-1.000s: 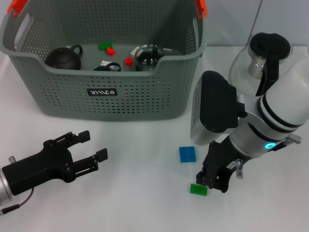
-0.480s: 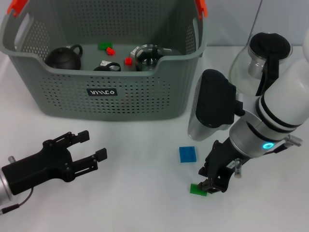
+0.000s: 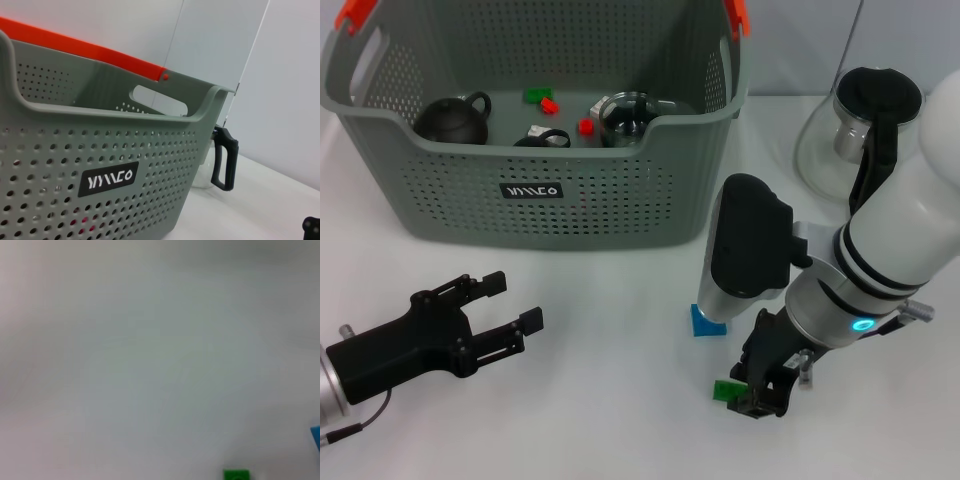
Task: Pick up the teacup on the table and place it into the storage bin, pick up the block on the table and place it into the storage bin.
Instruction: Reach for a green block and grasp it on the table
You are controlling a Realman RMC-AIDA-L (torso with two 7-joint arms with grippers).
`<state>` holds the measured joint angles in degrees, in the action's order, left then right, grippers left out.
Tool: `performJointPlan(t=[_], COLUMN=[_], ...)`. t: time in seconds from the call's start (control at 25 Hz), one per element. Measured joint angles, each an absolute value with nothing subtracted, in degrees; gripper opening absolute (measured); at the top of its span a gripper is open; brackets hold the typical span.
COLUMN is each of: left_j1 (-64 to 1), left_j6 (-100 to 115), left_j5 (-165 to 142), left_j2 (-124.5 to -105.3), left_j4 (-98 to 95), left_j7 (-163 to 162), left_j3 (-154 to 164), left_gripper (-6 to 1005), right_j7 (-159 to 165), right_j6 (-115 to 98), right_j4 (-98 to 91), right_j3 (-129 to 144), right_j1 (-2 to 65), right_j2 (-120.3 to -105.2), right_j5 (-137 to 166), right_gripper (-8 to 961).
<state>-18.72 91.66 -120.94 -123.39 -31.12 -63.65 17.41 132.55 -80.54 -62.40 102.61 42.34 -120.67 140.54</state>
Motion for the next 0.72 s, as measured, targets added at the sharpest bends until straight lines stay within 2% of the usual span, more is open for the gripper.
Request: performJointPlan(t=[0.36,0.56,0.72], left_j1=[-18.6,-18.4,-18.3], left_j6=[91.7,91.7,91.7], left_j5=[-120.9,-121.0,-121.0], left_j2=[-123.40,-123.40,-123.40], left_j4=[-31.1,-31.1,-31.1], left_j7=[-63.6,-63.5,-63.2], left_j3=[17.4,17.4,17.4], left_gripper=[794,794,795], right_j7=[132.9,133.2,133.8], right_j6=[-80.6,-79.9,-78.6], right_j4=[-61.9,-61.8,-60.9], right_j3=[102.1,102.6,103.3], right_j1=[42.8,42.8,42.9], right_j2=[-120.56,-120.56,-120.72], right_j5=[138.9,139.8,140.7], right_gripper=[343,443,476])
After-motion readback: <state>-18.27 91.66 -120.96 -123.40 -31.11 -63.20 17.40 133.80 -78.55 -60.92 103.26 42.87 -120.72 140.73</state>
